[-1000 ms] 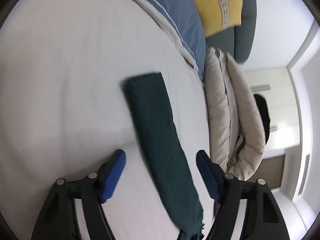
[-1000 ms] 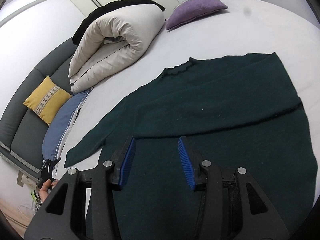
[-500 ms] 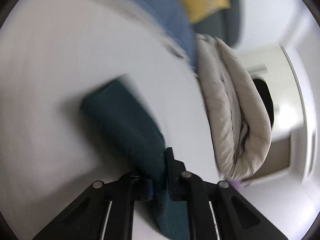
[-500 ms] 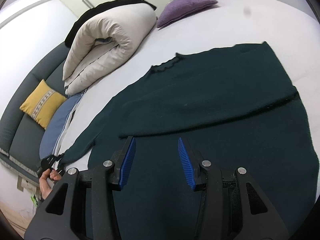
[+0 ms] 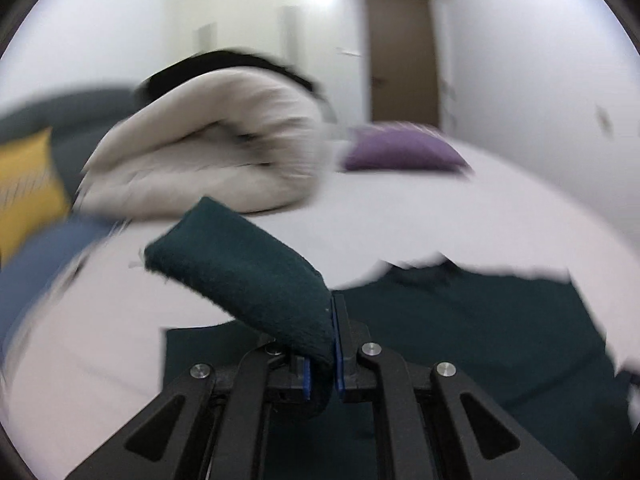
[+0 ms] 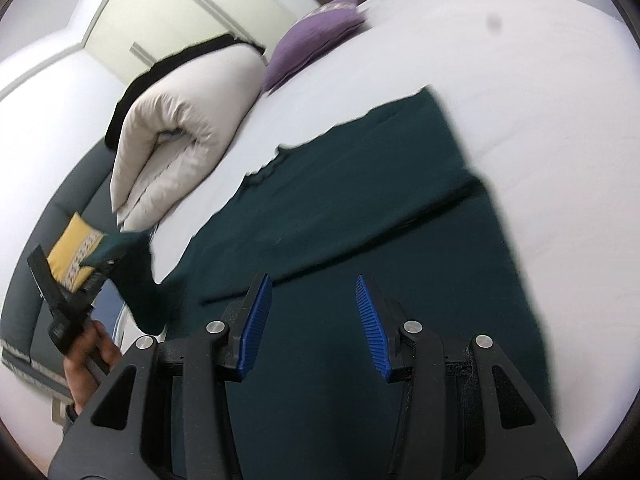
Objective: Fold small clothes
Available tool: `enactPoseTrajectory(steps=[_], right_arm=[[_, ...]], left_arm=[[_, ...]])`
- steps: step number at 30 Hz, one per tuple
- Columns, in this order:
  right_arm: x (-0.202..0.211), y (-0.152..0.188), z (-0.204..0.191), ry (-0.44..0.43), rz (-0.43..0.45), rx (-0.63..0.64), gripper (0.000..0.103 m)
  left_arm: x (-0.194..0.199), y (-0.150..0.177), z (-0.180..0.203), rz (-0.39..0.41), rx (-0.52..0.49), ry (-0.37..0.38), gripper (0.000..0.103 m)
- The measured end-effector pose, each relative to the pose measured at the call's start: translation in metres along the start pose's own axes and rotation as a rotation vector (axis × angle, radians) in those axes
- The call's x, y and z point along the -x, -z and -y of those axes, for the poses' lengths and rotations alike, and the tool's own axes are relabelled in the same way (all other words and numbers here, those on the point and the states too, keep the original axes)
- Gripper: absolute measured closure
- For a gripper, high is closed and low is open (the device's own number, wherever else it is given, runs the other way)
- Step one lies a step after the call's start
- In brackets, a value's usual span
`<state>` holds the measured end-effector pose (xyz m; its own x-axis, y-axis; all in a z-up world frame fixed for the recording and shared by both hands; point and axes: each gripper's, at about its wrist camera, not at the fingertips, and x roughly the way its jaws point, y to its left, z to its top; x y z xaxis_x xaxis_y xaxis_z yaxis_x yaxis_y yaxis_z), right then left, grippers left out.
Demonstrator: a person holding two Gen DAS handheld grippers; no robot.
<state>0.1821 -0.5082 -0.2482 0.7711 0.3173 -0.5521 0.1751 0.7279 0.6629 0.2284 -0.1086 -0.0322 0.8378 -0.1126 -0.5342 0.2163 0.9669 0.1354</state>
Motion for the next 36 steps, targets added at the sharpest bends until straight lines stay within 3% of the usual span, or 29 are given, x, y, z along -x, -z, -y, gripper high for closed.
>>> enactPoseTrajectory(steps=[3,4,8,11,17,20,22,25,28,30,31,32,36], right_arm=[[0.014,-0.007,0.021,0.015,0.027,-0.033,0.061],[0.018,-0.008,0.028,0.021,0.032,-0.044,0.061],[0.026,-0.012,0.05,0.04,0.035,-0.069,0.059],[0.023,-0.014,0.054,0.041,0.029,-0.078,0.059],[-0.001,-0.023,0.013,0.01,-0.011,0.017,0.059],[-0.027,-0.033,-0.02,0.015,-0.058,0.092,0.059],[-0.053,-0.038,-0.04,0.016,-0.123,0.127,0.053],[-0.097,-0.04,-0.057,0.08,-0.224,0.132,0.053],[-0.136,-0.036,-0.068,0.141,-0.317,0.164,0.055],[-0.149,-0.032,-0.072,0.179,-0.321,0.198,0.075],[-0.15,-0.032,-0.075,0.197,-0.31,0.219,0.09],[-0.15,-0.032,-0.078,0.203,-0.311,0.236,0.096],[-0.13,-0.036,-0.106,0.241,-0.209,0.383,0.097]], left_arm=[[-0.019,0.016,0.064,-0.042,-0.152,0.007,0.089],[-0.027,0.023,0.077,-0.076,-0.175,0.017,0.083],[-0.037,0.036,0.09,-0.138,-0.166,0.045,0.037],[-0.027,0.041,0.083,-0.153,-0.153,0.087,0.023],[0.007,0.063,0.044,-0.16,-0.099,0.201,0.018],[0.014,0.068,0.001,-0.158,0.016,0.239,0.012],[0.015,0.07,-0.023,-0.145,0.075,0.256,0.012],[0.007,0.07,-0.064,-0.119,0.129,0.182,0.012],[-0.006,0.07,-0.112,-0.108,0.252,0.145,0.012],[-0.016,0.072,-0.138,-0.121,0.31,0.12,0.013],[-0.021,0.074,-0.15,-0.123,0.343,0.12,0.013],[-0.025,0.076,-0.161,-0.123,0.375,0.125,0.013],[-0.041,0.082,-0.181,-0.145,0.456,0.128,0.014]])
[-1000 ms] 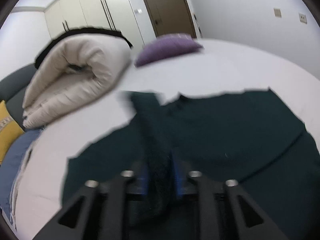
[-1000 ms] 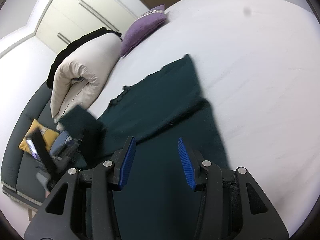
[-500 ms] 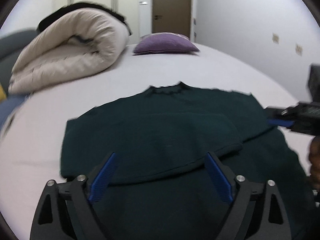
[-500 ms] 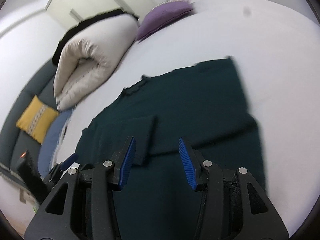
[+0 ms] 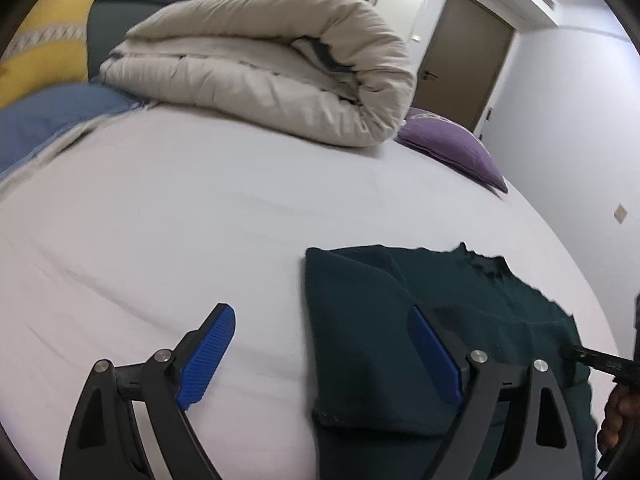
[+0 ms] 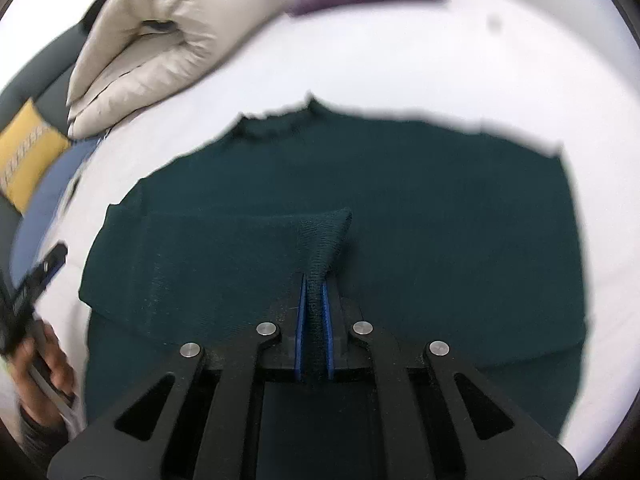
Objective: Fold small clothes
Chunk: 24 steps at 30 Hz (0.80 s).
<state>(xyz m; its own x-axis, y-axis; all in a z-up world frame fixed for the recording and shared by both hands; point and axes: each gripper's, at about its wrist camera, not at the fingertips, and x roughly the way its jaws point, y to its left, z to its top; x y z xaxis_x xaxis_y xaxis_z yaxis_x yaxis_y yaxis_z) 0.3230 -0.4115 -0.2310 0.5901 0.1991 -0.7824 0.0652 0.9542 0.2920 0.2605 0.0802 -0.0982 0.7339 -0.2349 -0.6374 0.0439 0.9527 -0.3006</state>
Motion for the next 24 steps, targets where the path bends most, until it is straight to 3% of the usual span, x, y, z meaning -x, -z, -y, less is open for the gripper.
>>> enactPoseTrajectory(steps=[5,10,12,15,19,24], right_arm=[[0.03,-0.022,-0.022,0.0,0.127,0.097,0.097],[-0.008,-0.021,0.016,0.047,0.039,0.005,0.097],[-0.03,-0.007,0.041,0.01,-0.022,-0.086,0.097],[-0.026,0.0,0.046,-0.024,0.03,-0.094,0.096],[-0.021,-0.008,0.051,-0.038,0.015,-0.138,0.092],[-0.006,-0.011,0.06,-0.101,0.058,-0.176,0.084]], left_arm=[[-0.013,0.0,0.014,-0.012,-0.056,-0.006,0.014],[-0.034,0.009,0.016,-0.073,-0.081,-0.026,0.016],[-0.041,0.014,0.015,-0.106,-0.093,-0.04,0.02],[-0.047,0.015,0.012,-0.125,-0.083,-0.046,0.027],[-0.039,0.012,0.014,-0.09,-0.091,-0.057,0.028],[-0.031,-0.003,0.027,-0.012,-0.139,-0.072,0.028]])
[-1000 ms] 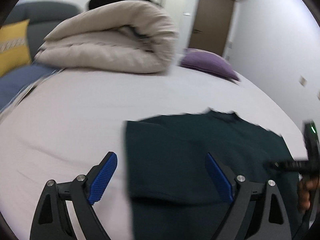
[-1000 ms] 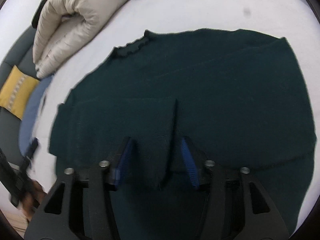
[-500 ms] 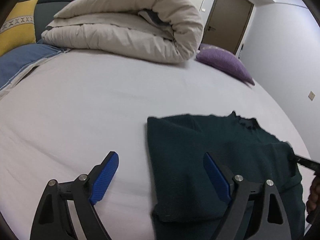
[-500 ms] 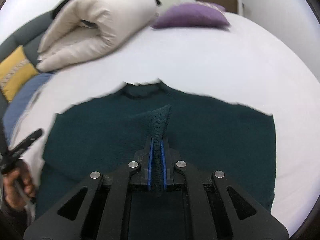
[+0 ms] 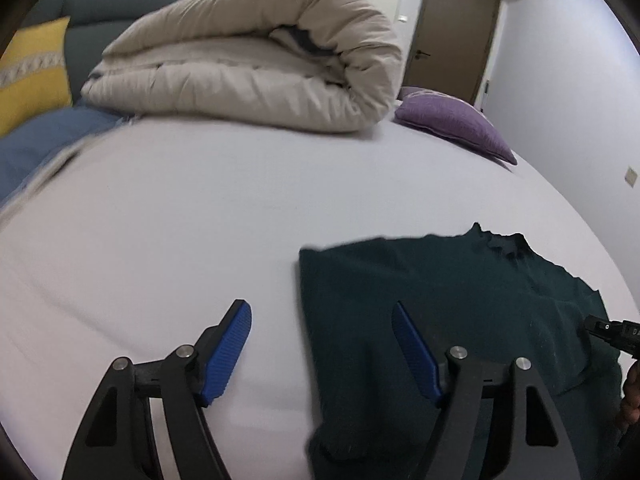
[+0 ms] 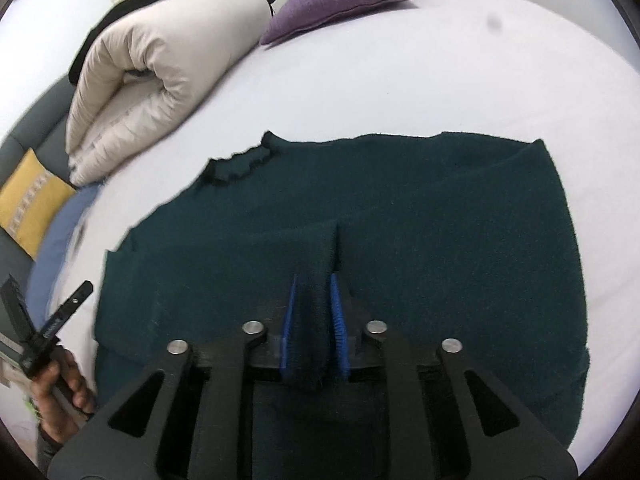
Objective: Fold small clothes
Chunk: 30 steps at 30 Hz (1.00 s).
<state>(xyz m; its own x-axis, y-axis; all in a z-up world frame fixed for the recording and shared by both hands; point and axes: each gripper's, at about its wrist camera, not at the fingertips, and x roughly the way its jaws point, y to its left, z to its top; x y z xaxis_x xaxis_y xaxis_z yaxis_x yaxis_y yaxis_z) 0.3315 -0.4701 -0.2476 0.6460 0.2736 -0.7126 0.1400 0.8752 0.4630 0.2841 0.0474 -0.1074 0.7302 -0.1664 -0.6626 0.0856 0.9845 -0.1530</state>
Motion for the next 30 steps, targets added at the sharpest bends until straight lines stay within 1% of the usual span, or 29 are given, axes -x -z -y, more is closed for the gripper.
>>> enactPoseTrajectory(steps=[1,3,4,6,7,8,9,11,12,13,15,17,18,20,21,22,23,25,26,27,29,30], right_arm=[[-0.001,0.001,0.002,-0.009,-0.007,-0.008,0.084],[-0.005,0.003,0.003,0.015,-0.017,0.007,0.084],[-0.008,0.005,0.002,0.032,-0.026,0.027,0.084],[-0.014,0.009,-0.003,0.073,-0.025,0.08,0.088],[-0.014,0.01,-0.005,0.095,-0.018,0.105,0.093],[-0.015,0.009,-0.006,0.108,-0.016,0.118,0.096],[-0.015,0.009,-0.007,0.122,-0.01,0.122,0.097],[-0.013,0.007,-0.005,0.16,0.014,0.126,0.103],[-0.013,0.004,-0.001,0.196,0.024,0.123,0.103],[-0.014,0.003,0.002,0.214,0.025,0.115,0.103],[-0.016,-0.001,0.016,0.179,0.024,0.07,0.103],[-0.009,-0.001,0.019,0.146,0.026,0.047,0.103],[-0.002,0.0,0.019,0.134,0.036,0.036,0.102],[0.014,0.003,0.017,0.083,0.067,0.008,0.098],[0.021,0.004,0.014,0.067,0.083,0.008,0.095],[0.027,0.005,0.008,0.062,0.1,0.025,0.084],[0.031,0.007,0.001,0.059,0.115,0.051,0.08],[0.029,0.012,-0.019,0.06,0.097,0.135,0.08],[0.025,0.015,-0.027,0.072,0.077,0.179,0.08],[0.017,0.021,-0.035,0.103,0.048,0.224,0.081],[-0.003,0.029,-0.035,0.168,-0.033,0.244,0.082],[-0.006,0.031,-0.029,0.171,-0.005,0.247,0.083]], left_arm=[[-0.004,-0.005,0.003,0.008,-0.018,-0.019,0.028],[-0.016,-0.016,0.006,0.004,-0.031,-0.049,0.028],[-0.027,-0.02,0.007,-0.019,-0.033,-0.059,0.028],[-0.049,-0.022,0.01,-0.078,-0.056,-0.091,0.036],[-0.063,-0.019,0.01,-0.123,-0.078,-0.116,0.04],[-0.071,-0.016,0.008,-0.144,-0.077,-0.114,0.039],[-0.073,-0.013,0.002,-0.133,-0.053,-0.101,0.038],[-0.069,-0.013,-0.003,-0.121,-0.035,-0.111,0.036],[-0.069,-0.012,-0.004,-0.12,-0.037,-0.113,0.036],[-0.069,-0.011,-0.005,-0.119,-0.041,-0.113,0.036],[-0.066,-0.012,-0.007,-0.12,-0.045,-0.112,0.036],[-0.06,-0.012,-0.009,-0.106,-0.042,-0.117,0.038],[-0.054,-0.012,-0.009,-0.096,-0.047,-0.13,0.039],[-0.036,-0.01,-0.005,-0.068,-0.077,-0.161,0.045],[-0.027,-0.008,-0.003,-0.051,-0.091,-0.166,0.045],[-0.016,-0.005,0.001,-0.027,-0.111,-0.174,0.045],[-0.007,-0.002,0.007,-0.01,-0.149,-0.188,0.045],[-0.007,0.007,0.019,-0.028,-0.235,-0.225,0.046],[-0.013,0.014,0.021,-0.056,-0.269,-0.244,0.05],[-0.02,0.02,0.02,-0.086,-0.281,-0.248,0.051],[-0.02,0.022,0.012,-0.098,-0.251,-0.246,0.05],[-0.019,0.022,0.01,-0.107,-0.244,-0.25,0.049]])
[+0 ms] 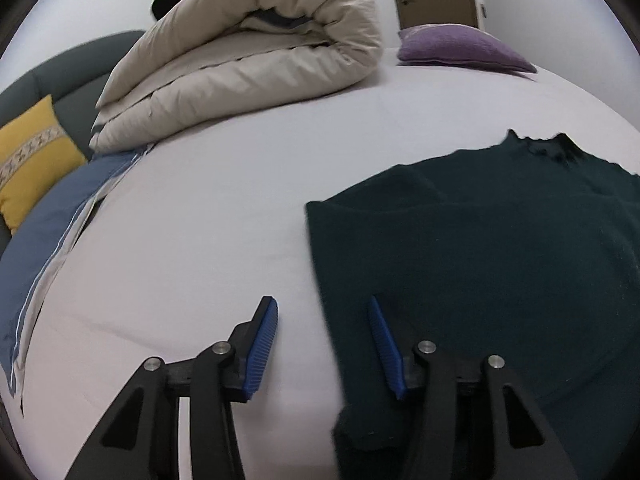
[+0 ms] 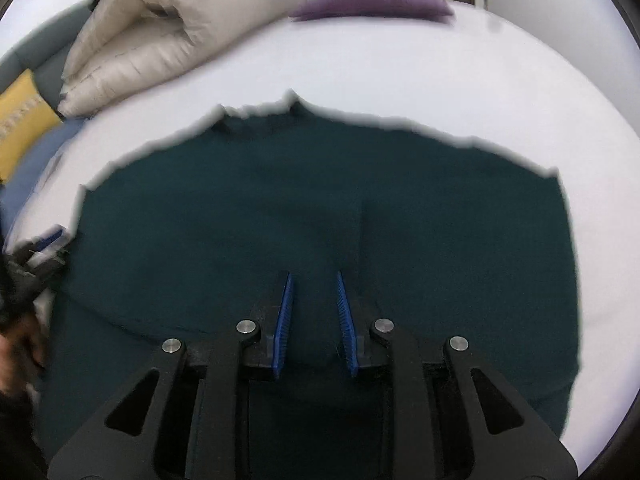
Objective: Fold small clothes
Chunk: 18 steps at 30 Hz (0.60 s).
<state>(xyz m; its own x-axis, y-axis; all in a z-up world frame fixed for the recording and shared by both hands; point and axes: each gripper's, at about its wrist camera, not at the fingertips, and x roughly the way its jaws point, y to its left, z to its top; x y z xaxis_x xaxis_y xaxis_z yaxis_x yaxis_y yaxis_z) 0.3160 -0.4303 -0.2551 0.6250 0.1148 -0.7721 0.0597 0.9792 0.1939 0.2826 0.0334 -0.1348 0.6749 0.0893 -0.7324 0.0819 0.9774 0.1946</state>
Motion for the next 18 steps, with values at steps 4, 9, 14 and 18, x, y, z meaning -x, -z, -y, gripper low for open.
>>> enactPoseTrajectory(steps=[4,9,14,18], right_arm=[[0.014,0.004,0.02,0.015,0.021,-0.083,0.082],[0.087,0.029,0.034,0.019,0.103,-0.111,0.075],[0.165,0.093,0.052,-0.065,0.167,-0.163,0.044],[0.213,0.162,0.07,-0.084,0.155,-0.195,0.044]], left_arm=[[0.007,0.01,-0.001,0.007,-0.032,-0.032,0.047],[0.049,0.036,-0.025,0.015,0.055,-0.007,0.048],[0.108,0.081,-0.052,-0.003,0.174,0.122,0.043],[0.141,0.122,-0.058,-0.076,0.24,0.279,0.034]])
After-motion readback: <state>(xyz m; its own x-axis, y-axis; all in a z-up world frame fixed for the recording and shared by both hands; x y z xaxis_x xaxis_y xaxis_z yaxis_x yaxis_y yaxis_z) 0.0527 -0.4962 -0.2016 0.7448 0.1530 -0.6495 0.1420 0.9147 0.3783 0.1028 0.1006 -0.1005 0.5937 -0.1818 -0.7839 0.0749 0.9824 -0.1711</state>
